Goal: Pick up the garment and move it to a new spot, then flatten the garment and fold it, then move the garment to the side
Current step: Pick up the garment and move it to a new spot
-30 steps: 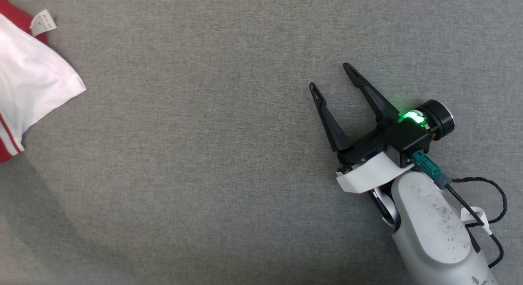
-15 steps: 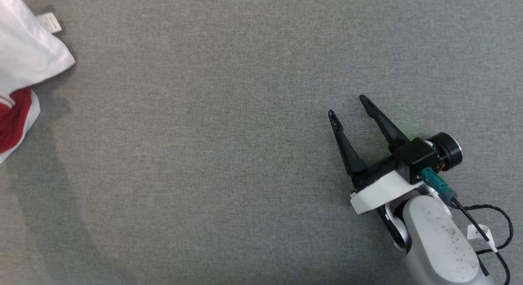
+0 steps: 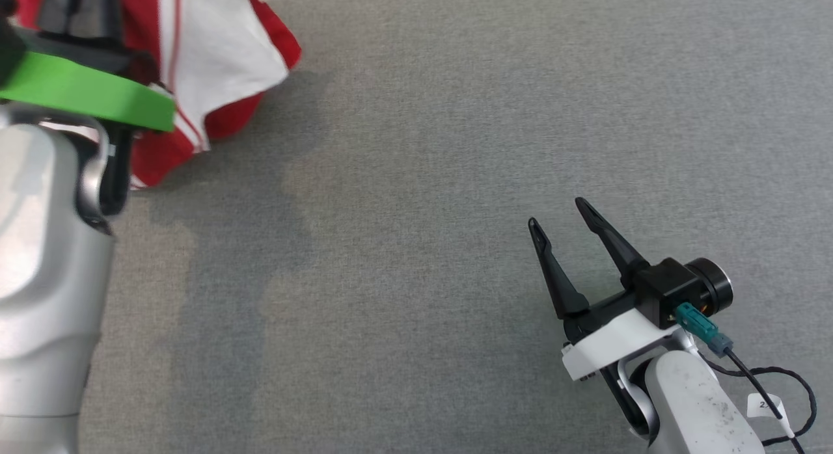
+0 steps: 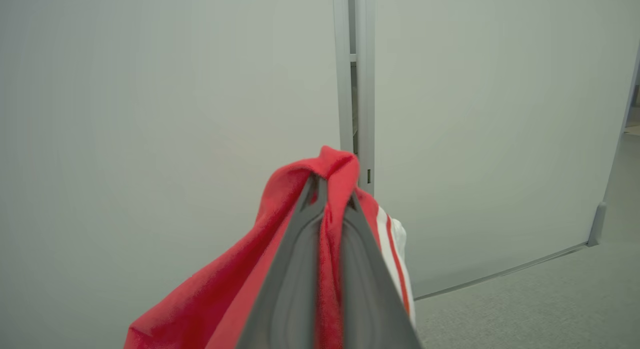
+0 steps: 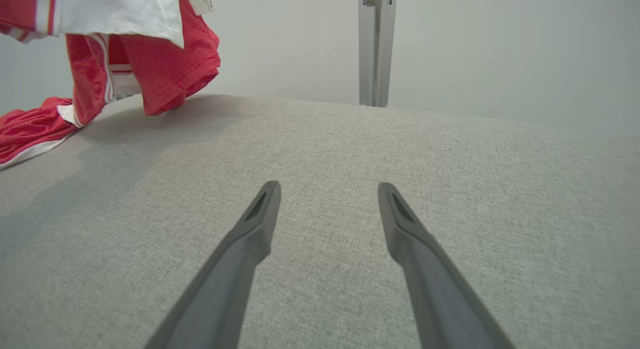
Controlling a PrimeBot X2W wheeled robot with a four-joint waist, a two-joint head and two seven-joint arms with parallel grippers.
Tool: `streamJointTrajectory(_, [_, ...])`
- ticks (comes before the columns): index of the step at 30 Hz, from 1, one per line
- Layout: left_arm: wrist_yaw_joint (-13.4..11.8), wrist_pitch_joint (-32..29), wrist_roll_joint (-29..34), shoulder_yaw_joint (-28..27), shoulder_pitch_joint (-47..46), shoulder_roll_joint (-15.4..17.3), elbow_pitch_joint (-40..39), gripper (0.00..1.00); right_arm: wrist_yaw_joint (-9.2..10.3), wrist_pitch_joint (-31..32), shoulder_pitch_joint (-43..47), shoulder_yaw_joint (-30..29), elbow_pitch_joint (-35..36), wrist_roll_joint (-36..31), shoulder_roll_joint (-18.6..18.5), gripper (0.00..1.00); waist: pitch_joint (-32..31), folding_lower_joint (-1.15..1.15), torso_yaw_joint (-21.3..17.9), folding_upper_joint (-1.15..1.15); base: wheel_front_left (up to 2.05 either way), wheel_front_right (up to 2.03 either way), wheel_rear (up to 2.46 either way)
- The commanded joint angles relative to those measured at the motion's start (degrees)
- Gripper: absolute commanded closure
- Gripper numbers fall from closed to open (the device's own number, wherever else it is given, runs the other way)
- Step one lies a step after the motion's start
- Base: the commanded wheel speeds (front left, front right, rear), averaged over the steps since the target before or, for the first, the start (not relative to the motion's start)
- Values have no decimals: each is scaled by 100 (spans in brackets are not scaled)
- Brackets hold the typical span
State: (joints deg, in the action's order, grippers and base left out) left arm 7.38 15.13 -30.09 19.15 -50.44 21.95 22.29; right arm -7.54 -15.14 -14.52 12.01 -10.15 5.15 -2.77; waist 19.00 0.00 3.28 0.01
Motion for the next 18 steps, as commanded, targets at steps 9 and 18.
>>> streamJointTrajectory(9, [16,3,-176,870,640,-889,-251,100,10,-2,356,41,37,121,-22,0,-490,0,-781,-1,0,0,0])
streamJointTrajectory(18, [4,3,230,869,1681,-1300,219,0,10,-1,513,83,-23,153,-22,0,-737,0,-965,-1,0,0,0])
